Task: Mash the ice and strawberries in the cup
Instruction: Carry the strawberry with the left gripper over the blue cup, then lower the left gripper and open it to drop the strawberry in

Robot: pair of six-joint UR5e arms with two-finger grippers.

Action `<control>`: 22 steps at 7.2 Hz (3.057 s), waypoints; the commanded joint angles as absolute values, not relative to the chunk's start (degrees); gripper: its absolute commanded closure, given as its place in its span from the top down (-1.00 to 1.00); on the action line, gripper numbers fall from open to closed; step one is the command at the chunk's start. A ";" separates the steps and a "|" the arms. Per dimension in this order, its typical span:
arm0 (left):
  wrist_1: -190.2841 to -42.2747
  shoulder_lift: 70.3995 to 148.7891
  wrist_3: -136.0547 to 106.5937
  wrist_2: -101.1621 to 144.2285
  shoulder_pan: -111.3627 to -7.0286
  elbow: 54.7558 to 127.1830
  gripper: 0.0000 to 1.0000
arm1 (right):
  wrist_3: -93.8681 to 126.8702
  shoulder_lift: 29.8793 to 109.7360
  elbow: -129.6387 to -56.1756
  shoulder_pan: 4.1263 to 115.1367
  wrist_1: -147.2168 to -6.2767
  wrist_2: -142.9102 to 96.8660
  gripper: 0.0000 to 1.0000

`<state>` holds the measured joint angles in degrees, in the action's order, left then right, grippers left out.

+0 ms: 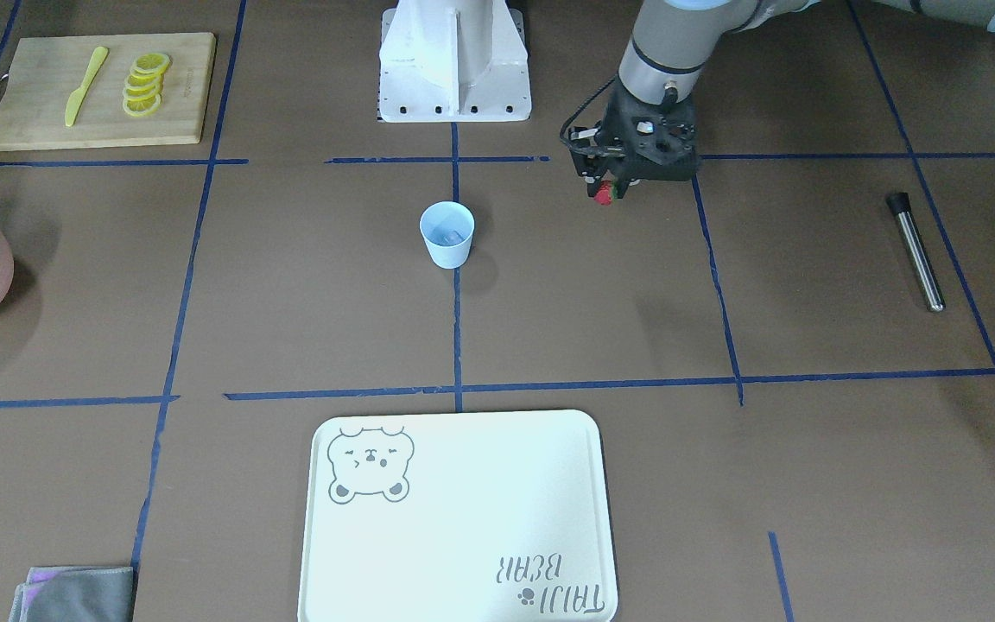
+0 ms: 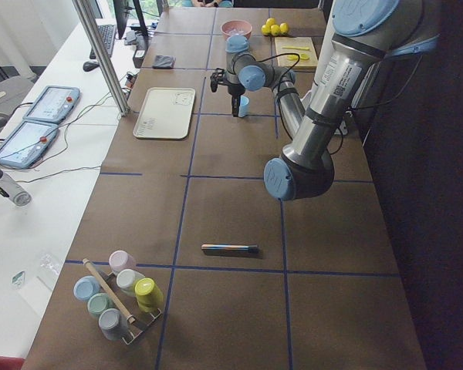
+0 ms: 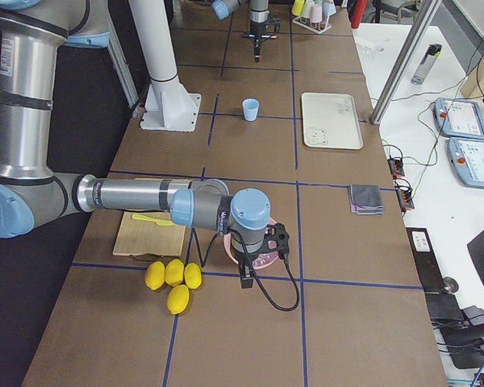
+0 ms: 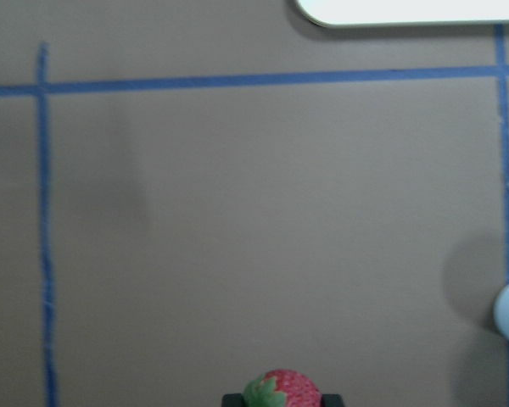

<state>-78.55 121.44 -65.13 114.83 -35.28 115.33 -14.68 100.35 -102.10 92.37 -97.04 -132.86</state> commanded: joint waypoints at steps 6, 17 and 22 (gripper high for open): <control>-79.01 138.15 -78.83 108.98 -27.78 100.57 -1.00 | -14.68 100.28 -101.95 92.37 -95.80 -132.89 0.98; -79.45 140.36 -81.04 107.58 -25.14 98.61 0.99 | -14.68 100.55 -101.95 92.37 -95.80 -132.98 0.98; -78.40 126.27 -66.33 109.84 -31.87 109.38 0.99 | -14.68 100.55 -101.87 92.37 -95.80 -132.98 0.98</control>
